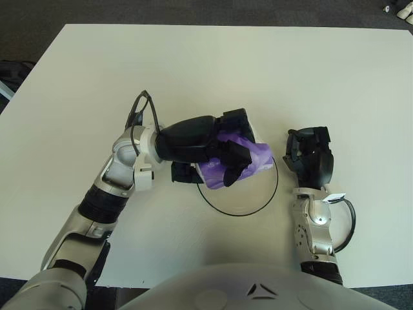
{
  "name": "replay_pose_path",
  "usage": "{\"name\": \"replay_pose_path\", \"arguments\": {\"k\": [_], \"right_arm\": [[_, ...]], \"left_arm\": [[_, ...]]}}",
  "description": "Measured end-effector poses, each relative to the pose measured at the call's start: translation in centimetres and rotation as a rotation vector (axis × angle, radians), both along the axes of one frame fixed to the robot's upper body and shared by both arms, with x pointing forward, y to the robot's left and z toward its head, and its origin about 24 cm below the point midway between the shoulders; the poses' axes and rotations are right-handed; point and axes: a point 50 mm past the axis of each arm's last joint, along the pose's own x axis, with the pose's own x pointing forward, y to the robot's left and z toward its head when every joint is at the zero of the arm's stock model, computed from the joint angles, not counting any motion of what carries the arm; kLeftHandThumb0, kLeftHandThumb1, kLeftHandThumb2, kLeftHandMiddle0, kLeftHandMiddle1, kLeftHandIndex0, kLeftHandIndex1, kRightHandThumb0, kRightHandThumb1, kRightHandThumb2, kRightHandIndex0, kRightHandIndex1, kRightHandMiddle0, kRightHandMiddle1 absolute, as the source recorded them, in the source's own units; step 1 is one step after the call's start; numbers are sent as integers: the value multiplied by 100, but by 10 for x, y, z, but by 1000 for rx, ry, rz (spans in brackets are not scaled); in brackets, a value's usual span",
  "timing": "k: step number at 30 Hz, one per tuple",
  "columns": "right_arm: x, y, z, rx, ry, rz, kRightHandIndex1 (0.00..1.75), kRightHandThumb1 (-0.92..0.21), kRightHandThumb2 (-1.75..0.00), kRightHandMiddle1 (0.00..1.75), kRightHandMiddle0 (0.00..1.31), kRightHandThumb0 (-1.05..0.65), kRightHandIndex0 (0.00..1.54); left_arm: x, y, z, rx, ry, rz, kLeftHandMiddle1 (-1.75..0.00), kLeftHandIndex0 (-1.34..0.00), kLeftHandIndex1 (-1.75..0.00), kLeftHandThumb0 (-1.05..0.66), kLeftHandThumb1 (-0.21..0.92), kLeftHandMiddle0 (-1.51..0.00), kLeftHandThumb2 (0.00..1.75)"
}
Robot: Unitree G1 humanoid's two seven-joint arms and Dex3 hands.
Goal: Put the tissue paper into the plate.
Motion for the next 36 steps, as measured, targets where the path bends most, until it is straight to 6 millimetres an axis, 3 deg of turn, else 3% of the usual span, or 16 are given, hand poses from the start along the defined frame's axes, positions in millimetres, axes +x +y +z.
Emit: {"name": "replay_pose_path", "arguments": {"k": [14, 24, 26, 28, 30, 32, 34, 36], "right_arm": [[0, 0, 0, 2, 0, -2, 135, -80, -71, 175, 26, -36, 47], [-2, 1, 1, 9, 6, -4, 133, -80, -70, 175, 26, -36, 46], [-2, 1, 2, 2, 12, -7, 132, -82, -67, 175, 25, -36, 46], [-3, 2, 2, -8, 21, -10, 131, -85, -64, 175, 23, -36, 45], [-4, 4, 3, -20, 28, -12, 131, -86, -62, 175, 23, -36, 45], [-5, 5, 3, -30, 35, -14, 130, -87, -61, 175, 22, -35, 44], [-5, 5, 3, -35, 45, -16, 130, -87, -61, 175, 22, -35, 44], [-6, 6, 4, -36, 54, -18, 130, -87, -61, 175, 22, -35, 44]], "left_arm": [[2, -2, -7, -9, 52, 5, -175, -78, -160, -1, -10, -91, 175], [8, -6, -15, -111, 80, 21, -175, -77, -156, -1, -4, -84, 167], [9, -6, -16, -126, 89, 23, -175, -70, -165, -25, 13, -85, 150], [10, -6, -17, -143, 110, 19, -175, -63, -170, -36, 25, -78, 138], [11, -6, -18, -164, 133, 11, -175, -55, -173, -41, 38, -66, 124], [11, -6, -18, -174, 146, 6, -175, -40, -174, -60, 64, -36, 115], [12, -6, -19, -178, 152, 5, -152, -21, -168, -71, 78, -18, 112], [12, -6, -20, -181, 145, 7, -115, -8, -138, -80, 86, -7, 110]]}}
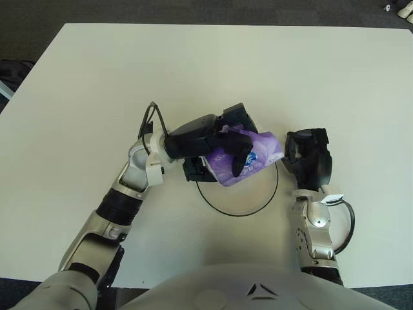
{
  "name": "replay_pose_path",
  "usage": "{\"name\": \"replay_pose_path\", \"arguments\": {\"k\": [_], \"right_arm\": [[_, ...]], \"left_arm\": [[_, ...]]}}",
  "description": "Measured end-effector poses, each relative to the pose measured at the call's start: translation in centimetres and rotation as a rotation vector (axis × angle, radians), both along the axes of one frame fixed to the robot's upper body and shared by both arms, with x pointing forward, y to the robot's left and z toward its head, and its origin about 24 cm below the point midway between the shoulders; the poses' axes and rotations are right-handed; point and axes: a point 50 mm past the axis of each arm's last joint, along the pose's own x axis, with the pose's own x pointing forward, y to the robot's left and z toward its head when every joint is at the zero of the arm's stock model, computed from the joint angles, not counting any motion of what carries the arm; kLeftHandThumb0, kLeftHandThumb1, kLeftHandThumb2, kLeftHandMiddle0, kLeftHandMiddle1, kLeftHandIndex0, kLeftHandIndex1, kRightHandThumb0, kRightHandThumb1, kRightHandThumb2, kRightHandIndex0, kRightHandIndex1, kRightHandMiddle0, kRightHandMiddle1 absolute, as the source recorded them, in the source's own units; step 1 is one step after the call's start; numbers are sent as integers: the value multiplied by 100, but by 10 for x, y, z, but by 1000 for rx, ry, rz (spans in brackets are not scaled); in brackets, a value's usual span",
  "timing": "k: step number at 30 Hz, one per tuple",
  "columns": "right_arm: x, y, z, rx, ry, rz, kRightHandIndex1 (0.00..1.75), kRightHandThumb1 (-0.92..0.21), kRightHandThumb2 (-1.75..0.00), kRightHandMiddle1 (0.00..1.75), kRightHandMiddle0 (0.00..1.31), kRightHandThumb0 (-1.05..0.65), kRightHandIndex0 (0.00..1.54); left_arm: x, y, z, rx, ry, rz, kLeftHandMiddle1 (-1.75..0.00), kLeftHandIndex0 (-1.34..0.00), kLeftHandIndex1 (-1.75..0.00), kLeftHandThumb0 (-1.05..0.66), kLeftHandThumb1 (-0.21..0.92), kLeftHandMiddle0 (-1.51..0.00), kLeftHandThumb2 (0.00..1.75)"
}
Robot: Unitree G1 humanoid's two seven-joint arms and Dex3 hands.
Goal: Put the tissue paper into the plate.
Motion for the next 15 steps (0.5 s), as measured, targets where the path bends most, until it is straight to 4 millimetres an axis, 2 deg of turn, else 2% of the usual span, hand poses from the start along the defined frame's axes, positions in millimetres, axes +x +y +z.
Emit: {"name": "replay_pose_path", "arguments": {"k": [3, 4, 6, 15], "right_arm": [[-1, 0, 0, 1, 11, -2, 130, -86, -61, 175, 22, -36, 44], [-1, 0, 1, 1, 12, -2, 130, -86, -61, 175, 23, -36, 44], [-1, 0, 1, 1, 14, -3, 131, -84, -64, 175, 24, -36, 45], [-1, 0, 0, 2, 8, -6, 131, -78, -73, 175, 27, -37, 49]], "left_arm": [[-1, 0, -3, 2, -59, 13, -76, -3, -99, -85, 90, -2, 111], [-1, 0, -3, 3, -81, 18, -71, -2, -94, -86, 91, -2, 111], [0, 0, -4, 9, -126, 25, -50, -1, -74, -89, 91, -1, 113], [2, 1, -4, 1, -298, 37, -7, 0, -29, -98, 92, 0, 115]]}}
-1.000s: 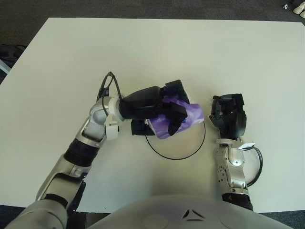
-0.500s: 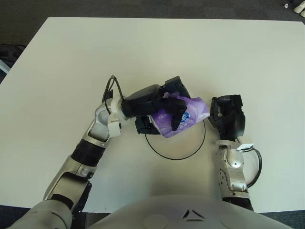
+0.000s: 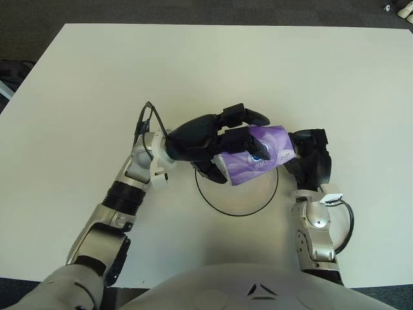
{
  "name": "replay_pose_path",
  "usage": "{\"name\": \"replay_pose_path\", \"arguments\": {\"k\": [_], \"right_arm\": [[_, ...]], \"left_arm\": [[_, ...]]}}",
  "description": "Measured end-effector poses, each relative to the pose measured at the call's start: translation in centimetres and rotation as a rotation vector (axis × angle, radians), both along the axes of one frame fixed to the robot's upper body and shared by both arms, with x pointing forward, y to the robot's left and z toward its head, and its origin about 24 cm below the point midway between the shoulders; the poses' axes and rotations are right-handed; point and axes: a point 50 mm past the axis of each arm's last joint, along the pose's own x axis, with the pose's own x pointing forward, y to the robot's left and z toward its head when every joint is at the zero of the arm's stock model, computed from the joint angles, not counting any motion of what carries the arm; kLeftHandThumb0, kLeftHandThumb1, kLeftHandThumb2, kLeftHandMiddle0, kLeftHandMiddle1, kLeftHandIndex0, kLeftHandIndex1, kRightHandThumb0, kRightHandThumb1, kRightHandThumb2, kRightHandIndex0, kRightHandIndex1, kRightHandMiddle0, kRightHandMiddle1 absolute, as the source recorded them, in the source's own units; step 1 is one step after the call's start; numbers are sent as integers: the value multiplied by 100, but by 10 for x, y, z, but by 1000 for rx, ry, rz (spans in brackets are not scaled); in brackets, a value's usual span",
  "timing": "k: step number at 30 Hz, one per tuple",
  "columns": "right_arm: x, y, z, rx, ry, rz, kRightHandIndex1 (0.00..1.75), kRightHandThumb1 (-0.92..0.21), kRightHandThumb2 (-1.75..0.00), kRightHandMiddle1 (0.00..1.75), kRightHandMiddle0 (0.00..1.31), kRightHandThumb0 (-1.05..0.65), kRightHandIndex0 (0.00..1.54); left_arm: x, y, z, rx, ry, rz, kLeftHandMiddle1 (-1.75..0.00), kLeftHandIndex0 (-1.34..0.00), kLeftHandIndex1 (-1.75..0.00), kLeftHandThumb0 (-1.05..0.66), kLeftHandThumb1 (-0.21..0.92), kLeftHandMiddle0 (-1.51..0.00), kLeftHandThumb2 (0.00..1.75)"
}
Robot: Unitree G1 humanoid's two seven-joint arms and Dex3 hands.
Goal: Put the tissue paper into the plate.
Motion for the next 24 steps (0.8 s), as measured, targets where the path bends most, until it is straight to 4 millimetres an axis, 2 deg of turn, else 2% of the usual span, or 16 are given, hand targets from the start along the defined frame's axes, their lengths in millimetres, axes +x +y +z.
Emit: {"name": "replay_pose_path", "arguments": {"k": [7, 10, 24], "right_arm": [[0, -1, -2, 1, -10, -14, 132, -74, -78, 175, 30, -37, 50], [0, -1, -2, 0, -14, -14, 132, -69, -85, 175, 33, -38, 52], [3, -1, -3, -1, -27, -14, 136, -66, -90, 175, 35, -39, 55]], "left_arm": [[0, 0, -4, 2, -45, 2, 0, 0, -14, -102, 92, 0, 116], [1, 0, -5, 10, -53, 5, 0, 0, -7, -104, 92, 0, 116], [4, 1, -5, 81, -49, 1, 0, 0, 0, -105, 92, 0, 116]]}}
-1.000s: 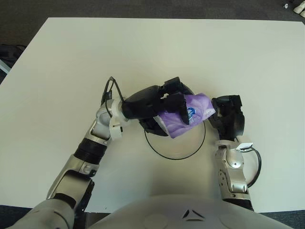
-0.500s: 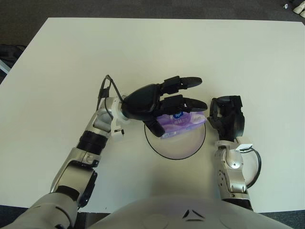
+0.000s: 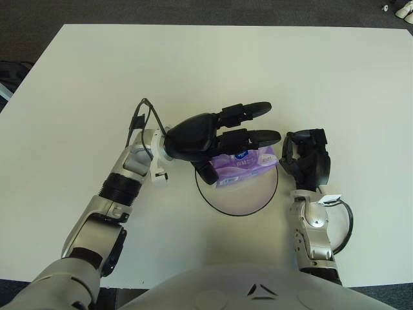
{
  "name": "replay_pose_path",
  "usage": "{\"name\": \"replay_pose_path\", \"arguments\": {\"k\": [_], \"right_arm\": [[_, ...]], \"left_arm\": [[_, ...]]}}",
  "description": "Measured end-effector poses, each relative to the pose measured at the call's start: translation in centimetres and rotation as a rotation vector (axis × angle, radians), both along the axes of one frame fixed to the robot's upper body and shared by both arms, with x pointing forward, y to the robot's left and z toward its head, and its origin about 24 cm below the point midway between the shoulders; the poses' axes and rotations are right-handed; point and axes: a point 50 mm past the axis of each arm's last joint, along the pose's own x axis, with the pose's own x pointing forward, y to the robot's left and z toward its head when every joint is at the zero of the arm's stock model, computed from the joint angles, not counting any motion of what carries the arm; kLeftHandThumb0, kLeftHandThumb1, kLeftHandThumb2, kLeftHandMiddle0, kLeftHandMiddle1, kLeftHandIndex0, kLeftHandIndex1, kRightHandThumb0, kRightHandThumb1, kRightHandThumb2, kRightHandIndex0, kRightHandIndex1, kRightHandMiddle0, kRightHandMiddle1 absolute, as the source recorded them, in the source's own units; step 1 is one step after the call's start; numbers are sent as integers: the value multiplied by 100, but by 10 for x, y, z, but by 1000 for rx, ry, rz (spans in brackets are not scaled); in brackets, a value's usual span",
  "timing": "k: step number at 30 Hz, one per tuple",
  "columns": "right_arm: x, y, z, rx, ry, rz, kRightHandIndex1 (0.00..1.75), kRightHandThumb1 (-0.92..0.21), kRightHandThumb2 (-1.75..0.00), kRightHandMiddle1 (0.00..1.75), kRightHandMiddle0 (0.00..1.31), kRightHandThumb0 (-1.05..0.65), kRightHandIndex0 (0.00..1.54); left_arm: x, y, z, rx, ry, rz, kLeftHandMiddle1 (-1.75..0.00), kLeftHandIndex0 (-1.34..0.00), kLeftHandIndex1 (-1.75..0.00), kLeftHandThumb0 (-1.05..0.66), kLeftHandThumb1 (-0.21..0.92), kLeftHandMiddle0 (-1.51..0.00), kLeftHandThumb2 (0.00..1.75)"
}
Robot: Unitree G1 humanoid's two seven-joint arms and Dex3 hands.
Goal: Put the tissue paper into the plate.
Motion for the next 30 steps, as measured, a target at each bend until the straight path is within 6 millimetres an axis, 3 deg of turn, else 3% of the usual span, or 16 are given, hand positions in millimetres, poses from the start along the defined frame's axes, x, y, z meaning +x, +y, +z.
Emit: {"name": "replay_pose_path", "arguments": {"k": [13, 19, 24, 25, 26, 27, 28, 29, 30], "right_arm": [[4, -1, -2, 24, -47, 17, 140, -56, -102, 175, 42, -41, 54], [4, -2, -3, 38, -55, 25, 142, -51, -109, 175, 46, -42, 55], [5, -3, -3, 53, -58, 31, 142, -54, -105, 175, 43, -41, 52], [6, -3, -3, 57, -60, 31, 141, -56, -102, 175, 42, -41, 51], [6, -3, -3, 58, -62, 31, 141, -57, -101, 175, 41, -41, 51], [6, -3, -2, 58, -64, 30, 140, -58, -99, 175, 40, -40, 51], [6, -3, -2, 58, -65, 30, 140, -60, -97, 175, 39, -40, 51], [6, -4, -2, 58, -65, 29, 139, -60, -96, 175, 39, -40, 51], [6, -4, -2, 58, -65, 28, 139, -62, -95, 175, 38, -39, 51]], "left_arm": [[6, 6, 5, 43, 6, 38, 0, 0, 0, -105, 92, 0, 110], [11, 10, 9, 98, 81, 80, 0, 0, 0, -105, 92, 0, 101], [18, 15, 15, 76, 195, 167, 0, 0, 0, -105, 92, 0, 97], [20, 17, 17, 38, 223, 178, -6, 0, -5, -103, 92, 0, 98], [21, 19, 19, -8, 259, 185, -23, 0, -22, -102, 92, 0, 97], [22, 22, 22, -66, 299, 192, -49, 0, -49, -98, 92, 0, 94], [24, 24, 23, -132, 349, 201, -87, -6, -88, -90, 87, -12, 95], [28, 28, 25, -203, 398, 210, -101, -8, -103, -87, 85, -16, 97], [33, 31, 25, -290, 455, 222, -123, -18, -124, -81, 81, -28, 99]]}}
